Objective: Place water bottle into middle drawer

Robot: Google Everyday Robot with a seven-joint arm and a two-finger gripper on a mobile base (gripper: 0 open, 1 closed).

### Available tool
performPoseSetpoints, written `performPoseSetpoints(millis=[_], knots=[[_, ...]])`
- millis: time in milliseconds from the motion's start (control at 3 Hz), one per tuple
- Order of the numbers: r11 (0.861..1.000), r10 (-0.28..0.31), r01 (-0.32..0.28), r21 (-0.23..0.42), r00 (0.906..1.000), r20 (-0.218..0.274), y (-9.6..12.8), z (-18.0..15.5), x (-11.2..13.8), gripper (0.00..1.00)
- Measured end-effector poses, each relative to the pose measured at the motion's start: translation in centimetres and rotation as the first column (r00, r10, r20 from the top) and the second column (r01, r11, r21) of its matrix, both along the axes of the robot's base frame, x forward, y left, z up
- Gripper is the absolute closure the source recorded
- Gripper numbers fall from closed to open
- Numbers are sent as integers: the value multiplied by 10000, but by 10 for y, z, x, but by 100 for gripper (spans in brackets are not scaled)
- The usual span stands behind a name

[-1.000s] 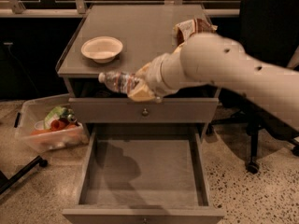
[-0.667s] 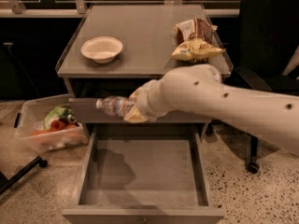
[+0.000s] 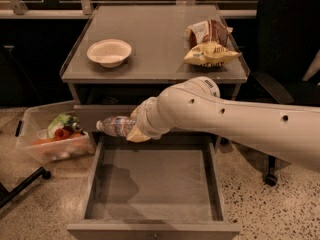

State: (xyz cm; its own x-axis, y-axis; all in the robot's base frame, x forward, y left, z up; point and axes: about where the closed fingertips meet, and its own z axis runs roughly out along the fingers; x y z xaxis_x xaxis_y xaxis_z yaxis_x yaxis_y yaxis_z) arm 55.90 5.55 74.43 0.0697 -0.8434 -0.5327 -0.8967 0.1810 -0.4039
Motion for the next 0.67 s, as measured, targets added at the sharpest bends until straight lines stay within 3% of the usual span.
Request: performPoseSetpoints(millis=[333, 667], knots=[[9972, 587, -601, -450, 9977, -325, 4, -42, 3, 100], [9904, 996, -1096, -846, 9884, -1149, -1, -119, 2, 100]])
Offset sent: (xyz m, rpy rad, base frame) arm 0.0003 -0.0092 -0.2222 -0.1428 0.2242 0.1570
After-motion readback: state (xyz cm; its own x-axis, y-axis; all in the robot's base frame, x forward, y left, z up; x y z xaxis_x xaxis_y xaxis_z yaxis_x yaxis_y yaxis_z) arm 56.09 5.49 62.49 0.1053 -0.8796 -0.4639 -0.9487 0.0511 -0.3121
